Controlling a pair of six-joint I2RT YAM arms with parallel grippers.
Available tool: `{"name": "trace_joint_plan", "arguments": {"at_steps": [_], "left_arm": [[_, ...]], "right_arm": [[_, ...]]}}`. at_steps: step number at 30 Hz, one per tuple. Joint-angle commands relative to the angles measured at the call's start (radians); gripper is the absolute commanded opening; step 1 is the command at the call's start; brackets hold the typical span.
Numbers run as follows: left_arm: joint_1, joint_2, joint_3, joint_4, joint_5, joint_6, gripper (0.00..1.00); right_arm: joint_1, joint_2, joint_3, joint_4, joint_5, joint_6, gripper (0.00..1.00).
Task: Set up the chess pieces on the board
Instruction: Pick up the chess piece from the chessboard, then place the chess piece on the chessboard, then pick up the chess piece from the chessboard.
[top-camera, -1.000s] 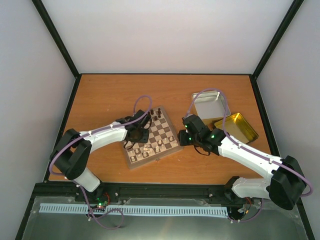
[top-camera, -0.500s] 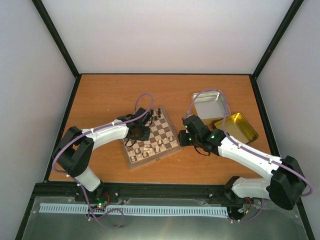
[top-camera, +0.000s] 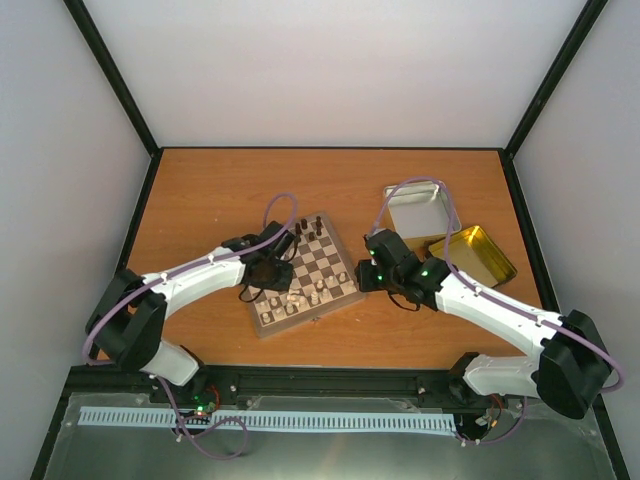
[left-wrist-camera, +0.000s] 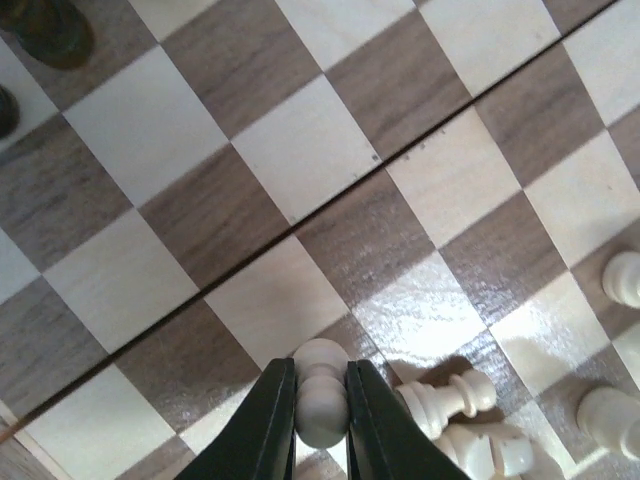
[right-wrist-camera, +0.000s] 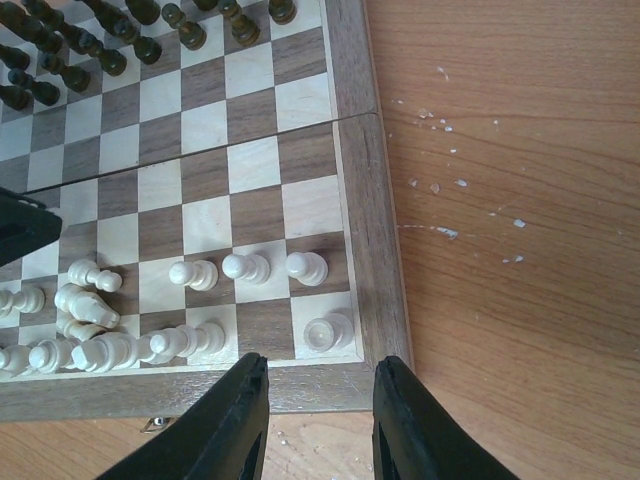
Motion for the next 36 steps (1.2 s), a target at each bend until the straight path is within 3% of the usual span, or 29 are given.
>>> {"name": "trace_joint_plan", "arguments": {"at_steps": [1,15,23,32,36], "left_arm": [[-0.011,-0.033,-0.006,-0.034,0.065,0.037,0.07],[-0.016,0.026,-0.016,-0.025,0.052,0.051,0.10],[-0.017,0.008,-0.009,-0.038,0.037,0.052,0.22],[-0.016,-0.005,-0.001,-0.024,0.003,0.053,0.23],[-0.017,0.006,-0.006,-0.012,0.005,0.065,0.14]], "right_arm": [[-0.010,0.021,0.009,0.029,-0.007,-0.009,0.30],[-0.010,0.032,0.004,0.034,-0.013,0.000,0.30],[-0.009,0.029,0.008,0.033,-0.015,0.000,0.31],[-0.010,0.040,0.020,0.033,-0.026,0.004,0.31],[-0.010,0.037,0.017,0.029,-0.027,0.010,0.31]]}}
